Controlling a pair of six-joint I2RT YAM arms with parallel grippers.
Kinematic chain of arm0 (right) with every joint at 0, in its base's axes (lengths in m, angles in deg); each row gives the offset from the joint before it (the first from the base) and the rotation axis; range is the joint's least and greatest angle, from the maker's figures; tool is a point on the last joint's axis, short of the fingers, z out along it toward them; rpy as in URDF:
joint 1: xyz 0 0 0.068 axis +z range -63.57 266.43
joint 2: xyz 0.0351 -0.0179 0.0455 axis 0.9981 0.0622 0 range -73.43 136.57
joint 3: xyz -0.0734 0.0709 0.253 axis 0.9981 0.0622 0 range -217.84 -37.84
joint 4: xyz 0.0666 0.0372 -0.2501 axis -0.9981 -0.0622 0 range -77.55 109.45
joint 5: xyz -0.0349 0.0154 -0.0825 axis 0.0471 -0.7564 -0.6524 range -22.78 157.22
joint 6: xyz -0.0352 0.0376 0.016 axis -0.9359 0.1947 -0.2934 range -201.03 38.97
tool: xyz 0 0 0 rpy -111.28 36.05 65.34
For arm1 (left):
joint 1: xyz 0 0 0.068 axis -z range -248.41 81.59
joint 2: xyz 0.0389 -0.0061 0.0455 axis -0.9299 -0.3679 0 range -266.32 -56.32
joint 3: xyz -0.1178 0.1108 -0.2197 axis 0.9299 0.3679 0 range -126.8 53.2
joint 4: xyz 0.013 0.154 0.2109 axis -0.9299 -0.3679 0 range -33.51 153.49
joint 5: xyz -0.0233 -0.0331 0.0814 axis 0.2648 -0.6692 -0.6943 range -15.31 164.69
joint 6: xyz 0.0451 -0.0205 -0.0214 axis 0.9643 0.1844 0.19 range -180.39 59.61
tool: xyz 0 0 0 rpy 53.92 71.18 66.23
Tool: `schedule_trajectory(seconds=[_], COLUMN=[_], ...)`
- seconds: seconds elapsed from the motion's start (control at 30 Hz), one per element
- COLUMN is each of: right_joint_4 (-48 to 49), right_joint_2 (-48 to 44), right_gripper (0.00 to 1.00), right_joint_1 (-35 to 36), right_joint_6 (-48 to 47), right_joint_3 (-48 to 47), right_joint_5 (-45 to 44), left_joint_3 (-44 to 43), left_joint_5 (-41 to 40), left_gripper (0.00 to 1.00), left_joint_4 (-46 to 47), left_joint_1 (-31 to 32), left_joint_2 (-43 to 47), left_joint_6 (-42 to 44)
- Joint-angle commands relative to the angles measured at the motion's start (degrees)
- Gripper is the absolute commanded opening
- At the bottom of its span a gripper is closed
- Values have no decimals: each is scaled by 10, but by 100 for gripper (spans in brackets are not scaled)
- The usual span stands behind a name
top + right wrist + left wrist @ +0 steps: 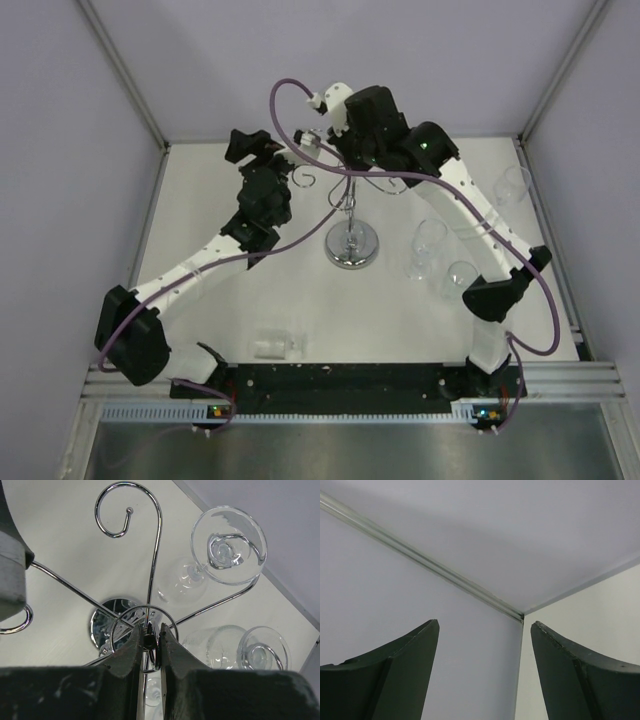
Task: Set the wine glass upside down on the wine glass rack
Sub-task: Adjust the wine rack at the center of the board.
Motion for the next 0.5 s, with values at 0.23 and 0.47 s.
schedule_trajectory(seconds=[0.23,0.47], right_joint_4=[85,83], right_joint_2=[-6,-1], right_gripper=[0,0], right_joint_1=[-25,-32], right_joint_6=[-19,-20], right_joint_3=[-52,-58], right_joint_5=[-14,-9], left_joint_3=[36,51], left_joint_5=[-30,-29], left_gripper=[81,82], left_joint_4=[244,274], left_joint_1=[40,72], left_joint_2=[-50,-38], left_joint_6=[126,151])
